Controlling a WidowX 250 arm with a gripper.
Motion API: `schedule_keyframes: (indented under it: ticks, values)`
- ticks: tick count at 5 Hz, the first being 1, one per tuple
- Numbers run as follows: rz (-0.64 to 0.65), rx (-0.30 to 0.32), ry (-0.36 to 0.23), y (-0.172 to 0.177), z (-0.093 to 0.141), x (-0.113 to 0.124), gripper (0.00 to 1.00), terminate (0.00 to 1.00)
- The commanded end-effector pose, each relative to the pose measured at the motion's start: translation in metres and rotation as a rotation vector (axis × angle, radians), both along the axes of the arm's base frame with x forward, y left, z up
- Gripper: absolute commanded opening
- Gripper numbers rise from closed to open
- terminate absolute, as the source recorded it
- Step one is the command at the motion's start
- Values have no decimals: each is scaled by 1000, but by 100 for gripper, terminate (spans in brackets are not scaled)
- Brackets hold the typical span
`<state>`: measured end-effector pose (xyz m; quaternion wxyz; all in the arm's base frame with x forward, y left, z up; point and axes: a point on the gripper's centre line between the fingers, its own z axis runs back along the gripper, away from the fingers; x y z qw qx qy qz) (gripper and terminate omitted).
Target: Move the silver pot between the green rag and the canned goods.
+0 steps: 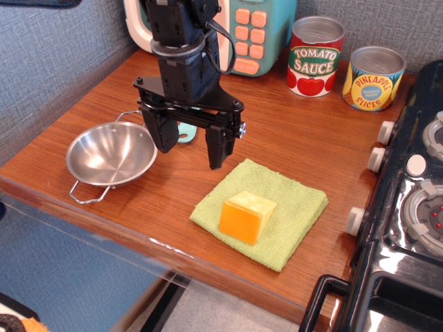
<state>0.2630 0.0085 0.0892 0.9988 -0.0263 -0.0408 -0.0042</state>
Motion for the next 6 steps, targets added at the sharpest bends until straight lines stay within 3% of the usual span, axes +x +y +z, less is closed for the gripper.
schedule_keyframes:
  ticks: [1, 4, 6]
  values:
    - [0, 0, 0, 0, 0, 0, 100, 0]
    - [148, 40, 21, 53, -16, 4, 100, 0]
    - [249, 101, -12, 75, -28, 2, 100, 0]
